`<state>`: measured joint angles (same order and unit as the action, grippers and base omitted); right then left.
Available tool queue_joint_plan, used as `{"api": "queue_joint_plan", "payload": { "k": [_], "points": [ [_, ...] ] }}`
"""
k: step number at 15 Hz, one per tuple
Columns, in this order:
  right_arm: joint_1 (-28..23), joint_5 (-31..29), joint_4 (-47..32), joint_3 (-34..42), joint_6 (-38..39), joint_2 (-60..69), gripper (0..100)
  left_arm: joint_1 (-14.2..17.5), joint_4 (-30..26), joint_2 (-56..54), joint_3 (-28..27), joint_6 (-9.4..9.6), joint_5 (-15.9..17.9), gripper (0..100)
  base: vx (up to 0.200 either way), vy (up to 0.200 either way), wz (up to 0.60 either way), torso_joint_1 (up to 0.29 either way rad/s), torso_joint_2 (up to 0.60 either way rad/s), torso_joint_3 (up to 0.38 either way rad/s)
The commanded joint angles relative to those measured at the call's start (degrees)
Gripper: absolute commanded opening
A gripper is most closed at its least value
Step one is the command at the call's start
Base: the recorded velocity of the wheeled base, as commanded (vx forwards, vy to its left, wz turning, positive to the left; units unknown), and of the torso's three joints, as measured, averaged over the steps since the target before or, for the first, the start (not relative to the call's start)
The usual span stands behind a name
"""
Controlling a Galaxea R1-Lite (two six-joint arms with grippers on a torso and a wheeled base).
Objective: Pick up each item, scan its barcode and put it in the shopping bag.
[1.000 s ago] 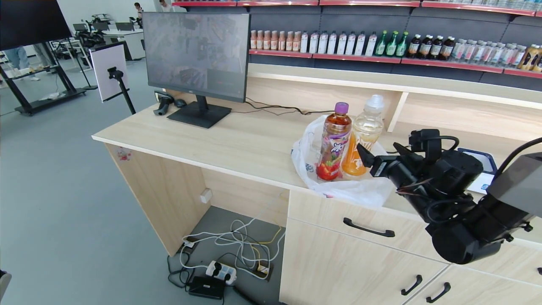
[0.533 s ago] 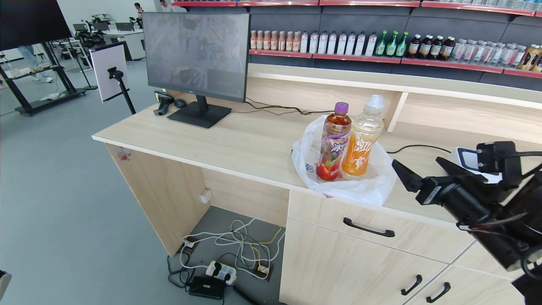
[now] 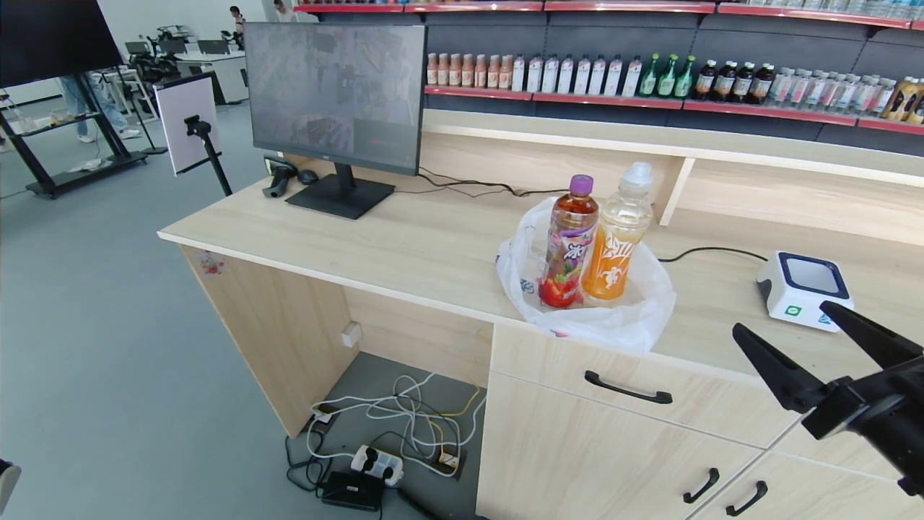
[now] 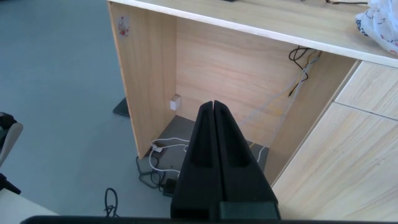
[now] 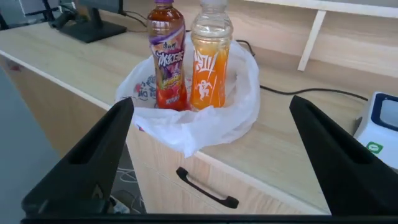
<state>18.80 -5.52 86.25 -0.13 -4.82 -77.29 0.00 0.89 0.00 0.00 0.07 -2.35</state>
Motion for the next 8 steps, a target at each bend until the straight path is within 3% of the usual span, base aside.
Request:
{"api": "queue_joint_plan", "payload": {
  "k": [1, 6, 8],
  "points": [
    [1.5, -0.1, -8.55, 0.13, -0.28, 8.73, 100, 0.0, -0.01, 0.09, 0.0, 0.01, -0.02, 0, 0.0, 0.0, 0.0, 0.0, 0.0, 0.0],
    [3.61, -0.01, -50.83, -0.48, -0.81, 39.23, 100, 0.0, -0.01, 0.0, 0.0, 0.01, -0.02, 0, 0.0, 0.0, 0.0, 0.0, 0.0, 0.0],
    [3.61, -0.1, -60.94, -1.1, -0.99, 45.56, 100, 0.0, -0.01, 0.0, 0.0, -0.07, -0.02, 0, 0.0, 0.0, 0.0, 0.0, 0.0, 0.0]
  ]
}}
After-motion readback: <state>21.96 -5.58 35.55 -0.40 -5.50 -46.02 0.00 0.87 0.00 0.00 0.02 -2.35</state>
